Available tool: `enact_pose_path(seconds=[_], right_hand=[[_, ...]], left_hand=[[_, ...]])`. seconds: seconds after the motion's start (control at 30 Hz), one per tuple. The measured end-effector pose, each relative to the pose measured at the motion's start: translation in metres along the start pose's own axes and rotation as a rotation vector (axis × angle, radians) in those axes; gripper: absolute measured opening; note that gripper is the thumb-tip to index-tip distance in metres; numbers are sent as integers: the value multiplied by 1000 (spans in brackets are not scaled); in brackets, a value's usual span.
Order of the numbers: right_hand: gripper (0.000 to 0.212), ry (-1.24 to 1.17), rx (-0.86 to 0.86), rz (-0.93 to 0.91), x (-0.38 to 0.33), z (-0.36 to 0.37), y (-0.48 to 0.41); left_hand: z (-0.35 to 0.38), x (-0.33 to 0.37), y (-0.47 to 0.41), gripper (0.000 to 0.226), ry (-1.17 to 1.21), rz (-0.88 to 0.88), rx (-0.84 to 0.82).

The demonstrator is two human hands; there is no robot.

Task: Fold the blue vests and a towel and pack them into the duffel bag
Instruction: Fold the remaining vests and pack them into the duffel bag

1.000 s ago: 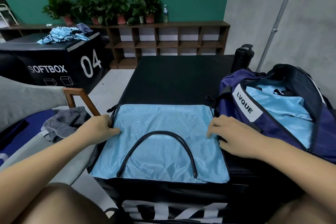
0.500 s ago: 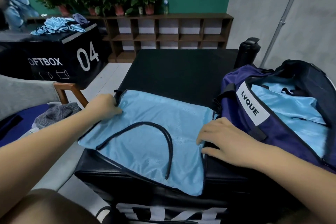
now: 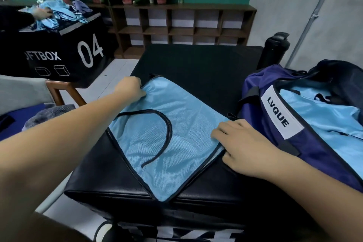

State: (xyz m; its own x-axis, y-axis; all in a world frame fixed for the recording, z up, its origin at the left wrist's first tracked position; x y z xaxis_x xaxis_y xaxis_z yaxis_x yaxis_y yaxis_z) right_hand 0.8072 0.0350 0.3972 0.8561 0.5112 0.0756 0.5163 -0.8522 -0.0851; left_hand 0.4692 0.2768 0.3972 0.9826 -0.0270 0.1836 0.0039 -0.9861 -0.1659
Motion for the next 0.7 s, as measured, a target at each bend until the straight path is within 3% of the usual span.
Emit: enact_pose_path(seconds=[0.2, 0.37, 0.57, 0.7], right_hand=[[12, 69, 110, 0, -1, 10, -6], [15, 83, 197, -78, -26, 7, -6], [8, -13, 170, -235, -71, 6, -3], [10, -62, 109, -211, -74, 3, -2]], left_hand=[[10, 19, -27, 20, -29, 60, 20], [16, 36, -41, 21, -36, 81, 14], [25, 66, -46, 11, 31, 117, 36], [28, 78, -35, 25, 69, 132, 39]])
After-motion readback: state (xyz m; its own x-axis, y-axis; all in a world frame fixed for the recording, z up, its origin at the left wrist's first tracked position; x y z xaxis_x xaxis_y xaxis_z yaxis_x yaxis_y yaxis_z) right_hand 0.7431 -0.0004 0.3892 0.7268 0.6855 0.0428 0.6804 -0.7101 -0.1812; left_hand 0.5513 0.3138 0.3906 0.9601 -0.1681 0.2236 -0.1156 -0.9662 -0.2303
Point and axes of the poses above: each hand's wrist, its own y-axis away from the middle knuckle, its own z-axis out of the palm, x = y × z, the point moved 3 cm from there along -y, towards the middle knuckle, and after that the axes turned 5 degrees about x, right-handed, at the moved point
